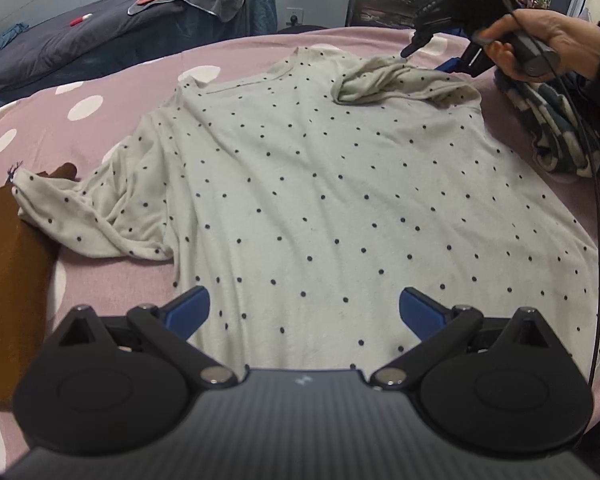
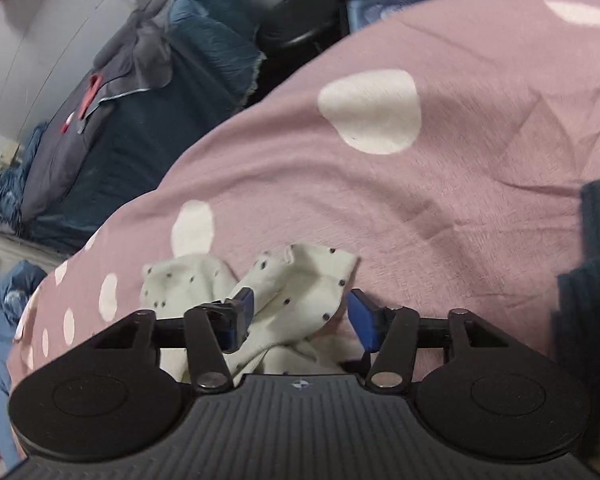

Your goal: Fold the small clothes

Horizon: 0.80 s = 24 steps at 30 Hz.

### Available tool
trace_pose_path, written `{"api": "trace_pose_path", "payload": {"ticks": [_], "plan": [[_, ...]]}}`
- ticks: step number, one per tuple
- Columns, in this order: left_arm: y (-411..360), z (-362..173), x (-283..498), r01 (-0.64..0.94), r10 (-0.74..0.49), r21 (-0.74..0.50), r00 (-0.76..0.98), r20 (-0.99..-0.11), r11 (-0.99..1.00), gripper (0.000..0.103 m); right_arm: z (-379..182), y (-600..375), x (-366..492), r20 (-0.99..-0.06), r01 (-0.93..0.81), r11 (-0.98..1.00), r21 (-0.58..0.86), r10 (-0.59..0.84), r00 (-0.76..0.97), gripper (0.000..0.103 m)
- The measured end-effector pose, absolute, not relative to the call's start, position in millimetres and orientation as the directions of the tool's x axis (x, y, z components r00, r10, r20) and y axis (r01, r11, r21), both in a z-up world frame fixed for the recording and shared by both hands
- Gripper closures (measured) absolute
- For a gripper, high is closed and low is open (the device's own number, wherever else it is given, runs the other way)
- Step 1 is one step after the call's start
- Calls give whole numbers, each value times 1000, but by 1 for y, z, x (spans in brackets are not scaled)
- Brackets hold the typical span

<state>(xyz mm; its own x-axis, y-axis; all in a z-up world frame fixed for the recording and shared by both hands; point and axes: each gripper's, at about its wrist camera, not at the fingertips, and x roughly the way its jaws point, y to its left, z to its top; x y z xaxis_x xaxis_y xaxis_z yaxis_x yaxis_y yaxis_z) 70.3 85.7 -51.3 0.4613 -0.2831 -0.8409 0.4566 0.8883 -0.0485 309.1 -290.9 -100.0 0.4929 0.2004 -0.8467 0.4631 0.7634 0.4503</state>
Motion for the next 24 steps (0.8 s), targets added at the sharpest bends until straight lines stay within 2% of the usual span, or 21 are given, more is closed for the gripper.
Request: {"api": "trace_pose_path", "payload": {"ticks": [1,3,4,5,8,10,12,14,16,17,18,21,22,23,24], "plan": [[87,-53,70,454,-284,-54,456,-843,889,0,-105,-291,311,-845,464,758,458,210,492,19],[90,-56,71,448,-279,-57,449,-849,892,0,-106,-288,309,-844,493,741,456,185,503,31],[91,-58,72,443,-274,-55,449,-851,895,0,-104,-285,312,-846,483,755,443,174,504,51],[93,-59,73,436,-270,-55,447,-853,898,0,-100,-282,316,-839,446,782,434,170,517,98],[94,-60,73,428,-274,-66,445,-853,901,0,-72,-275,316,-753,333,817,470,175,634,97],[94,-57,70,434,-279,-65,451,-848,899,0,-44,-255,312,-680,192,848,494,240,692,97],[95,-53,69,424,-271,-55,467,-842,904,0,-9,-224,304,-592,-25,848,529,390,705,97],[99,-48,69,397,-256,-51,484,-837,916,0,33,-186,288,-476,-313,785,534,585,656,97],[104,-40,67,371,-248,-53,503,-828,927,0,69,-150,269,-388,-542,659,522,749,537,97],[107,-37,65,362,-245,-53,510,-824,931,0,84,-131,261,-374,-625,594,506,804,462,97],[110,-33,63,352,-241,-53,515,-823,935,0,92,-114,257,-396,-655,575,490,817,420,94],[116,-28,56,325,-229,-52,533,-815,944,0,86,-68,254,-478,-693,569,442,803,355,47],[118,-27,54,317,-226,-56,532,-816,947,0,78,-56,255,-522,-688,598,412,773,359,9],[120,-28,53,314,-225,-58,530,-817,948,0,70,-48,253,-556,-683,620,386,747,364,0],[122,-29,51,313,-225,-59,529,-818,948,0,63,-44,250,-567,-687,629,363,734,372,1]]}}
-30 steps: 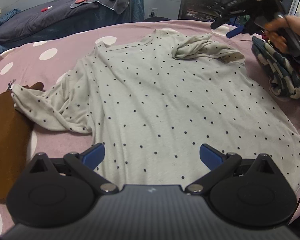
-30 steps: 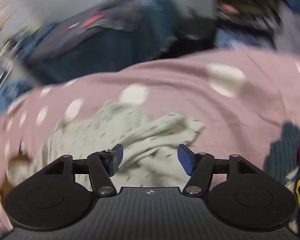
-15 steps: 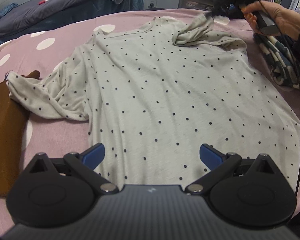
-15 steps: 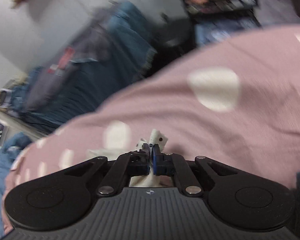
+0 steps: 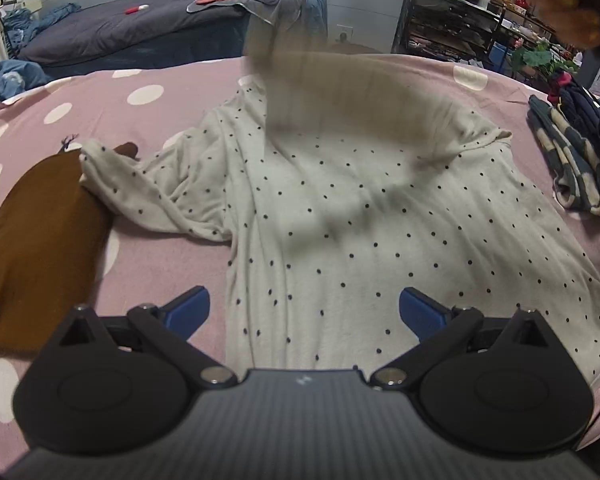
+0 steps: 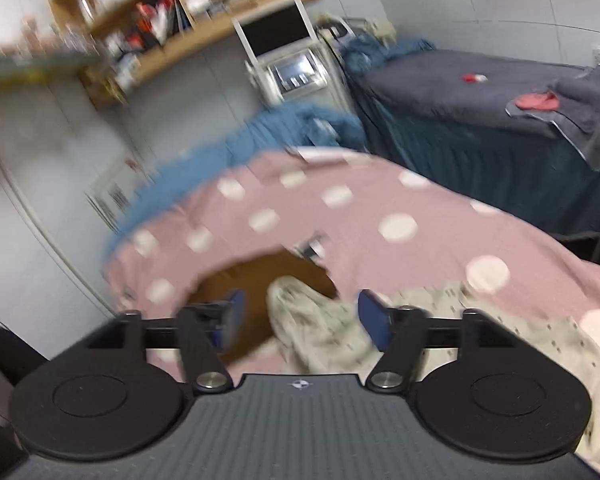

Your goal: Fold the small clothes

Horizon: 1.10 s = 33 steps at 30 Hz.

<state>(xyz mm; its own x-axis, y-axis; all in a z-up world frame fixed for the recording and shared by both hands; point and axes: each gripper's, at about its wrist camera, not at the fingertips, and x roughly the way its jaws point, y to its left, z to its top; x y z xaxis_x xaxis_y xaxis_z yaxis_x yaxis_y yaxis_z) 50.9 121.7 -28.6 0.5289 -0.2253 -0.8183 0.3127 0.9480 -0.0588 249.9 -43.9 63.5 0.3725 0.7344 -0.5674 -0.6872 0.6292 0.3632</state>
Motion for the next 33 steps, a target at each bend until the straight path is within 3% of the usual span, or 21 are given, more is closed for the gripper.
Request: {"api": "trace_pose_path", "payload": {"ticks": [5,7,9,12,15,17,19,23,26,27,28,29,33], "plan": [[136,-40,52,291,-193,-35,535,-823,956,0,28,-62,233,-685,-599,765,236,568,456,4],[141,-40,57,274,-185,-21,589,-787,961,0,17,-79,224,-725,-568,804,176,496,478,6],[141,-38,61,307,-205,8,655,-727,952,0,2,-100,218,-759,-527,843,107,412,505,6],[129,-41,76,439,-268,84,676,-687,894,1,-18,-135,211,-783,-459,875,153,391,484,6],[117,-50,99,565,-337,98,613,-715,819,17,-35,-161,202,-799,-387,898,210,386,461,6],[115,-59,117,638,-383,66,538,-751,767,34,-42,-171,195,-803,-361,906,220,379,460,6],[117,-71,137,664,-370,40,465,-804,747,57,-45,-180,189,-803,-342,910,236,380,460,6],[108,-83,147,742,-296,175,457,-839,647,59,-48,-188,181,-802,-335,907,256,392,451,6],[103,-87,152,752,-290,195,461,-839,630,60,-50,-191,180,-805,-335,907,253,390,447,6],[102,-87,155,748,-293,185,458,-839,638,70,-51,-191,180,-805,-335,908,252,389,447,6],[101,-88,161,742,-294,166,446,-845,649,90,-52,-192,180,-806,-333,909,250,386,450,6],[99,-89,165,737,-294,151,437,-850,659,98,-53,-193,179,-807,-329,911,248,382,450,6],[97,-92,179,713,-298,86,396,-868,696,100,-51,-199,175,-800,-313,922,229,362,478,6]]}}
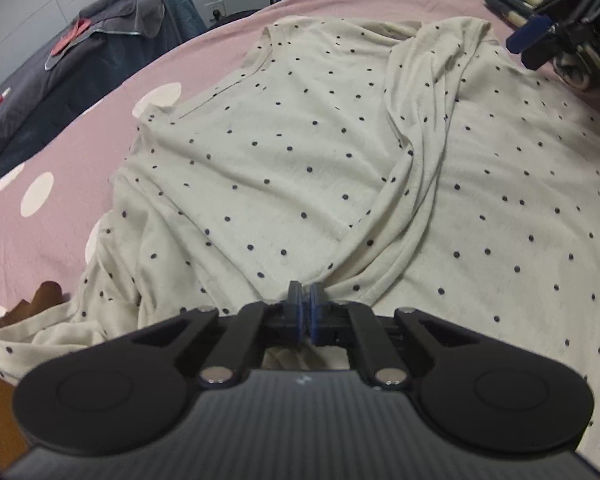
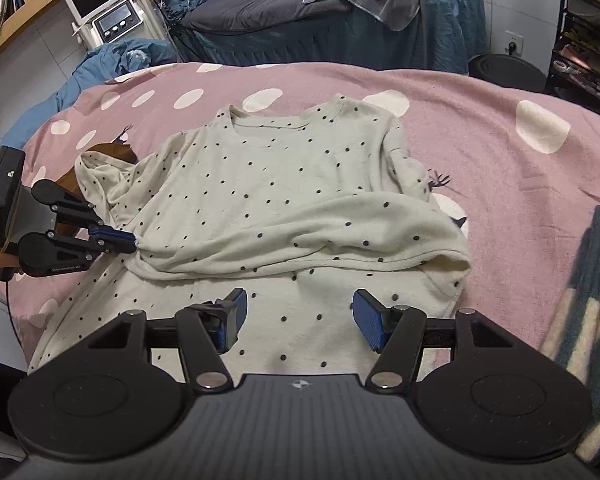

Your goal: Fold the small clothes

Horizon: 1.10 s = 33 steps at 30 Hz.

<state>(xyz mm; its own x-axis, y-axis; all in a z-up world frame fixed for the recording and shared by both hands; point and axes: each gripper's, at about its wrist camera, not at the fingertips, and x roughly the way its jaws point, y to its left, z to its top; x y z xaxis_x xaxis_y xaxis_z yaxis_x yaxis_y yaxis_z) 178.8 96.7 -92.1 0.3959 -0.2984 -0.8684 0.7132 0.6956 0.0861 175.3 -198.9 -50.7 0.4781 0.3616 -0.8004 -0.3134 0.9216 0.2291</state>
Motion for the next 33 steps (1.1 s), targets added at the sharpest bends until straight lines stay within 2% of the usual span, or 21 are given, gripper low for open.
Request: {"api": "trace_pose_path", "payload": {"ticks": [2,4,7,9,10,12,14,15,16,19,27,33], "plan": [[112,-76,187,649,-353,-16,393,-849,761,100,-47,-199,172,-806,-304,940,158,300,510,6],[136,-53,194,580,-406,-112,408,-818,807,100,-45,-198,168,-821,-262,964,36,179,542,6],[167,-27,202,471,-280,0,524,-805,882,100,-47,-202,166,-813,-221,972,-79,65,578,5],[182,-22,209,408,-232,17,552,-801,913,99,-51,-202,167,-811,-217,970,-108,41,584,5],[185,-23,213,412,-243,-5,527,-814,911,91,-53,-202,168,-809,-222,969,-105,46,586,5],[185,-27,216,423,-253,-28,485,-838,905,83,-57,-201,171,-807,-241,966,-89,71,587,5],[178,-29,211,442,-243,-4,487,-839,897,61,-61,-196,174,-809,-251,963,-95,72,584,5],[174,-30,206,463,-257,-4,485,-836,886,44,-64,-194,176,-813,-268,958,-98,78,576,5],[170,-32,202,478,-266,-2,486,-832,878,38,-67,-189,178,-818,-280,953,-117,68,572,7],[161,-38,193,502,-246,39,488,-838,864,38,-73,-181,179,-812,-309,934,-181,36,582,15],[147,-68,181,569,-235,76,453,-860,819,37,-78,-176,179,-824,-337,920,-201,27,566,19],[135,-94,193,549,-124,202,499,-858,811,48,-82,-173,186,-824,-327,918,-225,-1,566,19]]}}
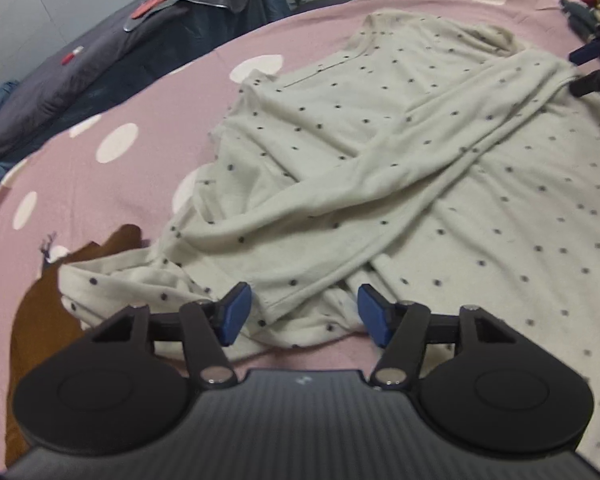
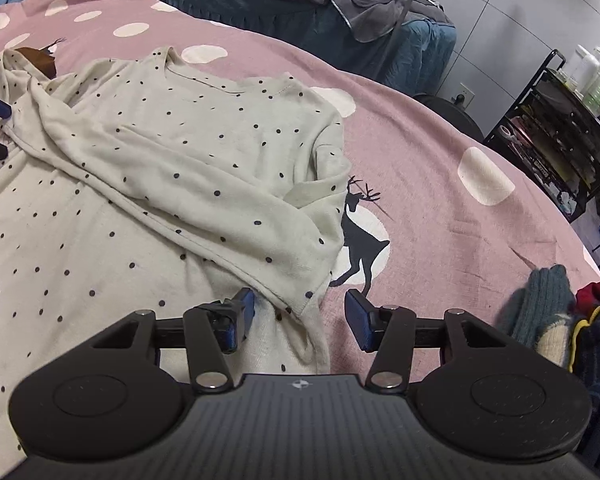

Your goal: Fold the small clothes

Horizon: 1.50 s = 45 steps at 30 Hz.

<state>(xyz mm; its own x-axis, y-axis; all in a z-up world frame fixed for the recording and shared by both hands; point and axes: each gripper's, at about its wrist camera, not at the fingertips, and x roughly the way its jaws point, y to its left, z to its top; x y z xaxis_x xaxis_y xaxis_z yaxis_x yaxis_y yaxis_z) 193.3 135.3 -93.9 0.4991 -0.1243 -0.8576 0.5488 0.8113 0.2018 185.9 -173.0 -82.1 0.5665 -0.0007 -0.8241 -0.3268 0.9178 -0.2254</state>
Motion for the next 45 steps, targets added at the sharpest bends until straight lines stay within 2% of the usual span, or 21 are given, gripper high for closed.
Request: {"api": "trace_pose_path", "payload": {"ticks": [1,3,4,5,6,9,13,16,18,19,20,21,22,24,27,30,31,33,36,43,45], "plan": [[135,-97,196,547,-123,202,499,-858,812,54,-83,-173,187,-824,-325,917,-229,-5,567,20],[133,-104,203,540,-103,199,478,-872,818,75,-86,-173,189,-824,-322,918,-234,-12,566,35],[133,-107,205,534,-103,189,470,-877,824,88,-87,-173,190,-821,-309,923,-229,-13,570,69],[134,-106,206,525,-120,163,464,-878,835,92,-85,-176,190,-808,-273,934,-229,-26,588,96],[134,-103,205,524,-134,147,462,-877,839,96,-81,-181,190,-791,-229,947,-225,-41,610,90],[131,-79,193,528,-184,120,486,-854,841,100,-61,-196,183,-752,-117,972,-204,-79,654,95],[127,-54,165,587,-309,-17,402,-862,809,100,-53,-214,170,-758,-63,969,-240,-147,636,94],[116,-73,145,627,-318,-67,298,-900,777,98,-77,-228,177,-871,-98,986,-133,-69,486,74],[113,-85,133,637,-323,-96,251,-912,765,96,-72,-231,174,-863,-75,993,-96,-46,502,70],[114,-87,128,633,-328,-93,266,-906,769,94,-62,-229,172,-842,-77,994,-83,-28,538,57],[115,-84,125,628,-336,-82,298,-894,774,90,-52,-226,170,-821,-89,994,-57,4,572,38],[116,-81,125,622,-342,-70,330,-880,780,74,-43,-224,171,-799,-97,995,-30,34,601,28],[117,-76,126,610,-342,-50,373,-863,791,49,-35,-220,176,-783,-98,995,-13,51,621,14],[113,-69,135,591,-324,-5,436,-839,807,39,-31,-213,198,-782,-94,996,9,66,620,12],[98,-63,155,586,-305,59,503,-809,808,37,-46,-213,240,-813,-23,997,67,68,578,16],[89,-72,178,567,-321,16,488,-811,823,37,-72,-222,271,-847,93,992,90,27,532,24],[86,-80,186,560,-327,-6,474,-818,828,37,-80,-224,280,-861,105,990,99,32,507,32],[82,-92,194,556,-312,-2,463,-830,831,37,-89,-224,286,-875,115,989,97,29,483,98],[79,-110,198,550,-281,14,450,-848,835,40,-75,-228,292,-835,127,992,14,-58,548,98],[80,-119,202,536,-277,-7,425,-862,844,40,-85,-256,325,-853,258,966,31,-109,510,101],[80,-119,200,546,-269,3,419,-867,838,38,-87,-253,327,-832,233,972,-28,-152,534,101]]}}
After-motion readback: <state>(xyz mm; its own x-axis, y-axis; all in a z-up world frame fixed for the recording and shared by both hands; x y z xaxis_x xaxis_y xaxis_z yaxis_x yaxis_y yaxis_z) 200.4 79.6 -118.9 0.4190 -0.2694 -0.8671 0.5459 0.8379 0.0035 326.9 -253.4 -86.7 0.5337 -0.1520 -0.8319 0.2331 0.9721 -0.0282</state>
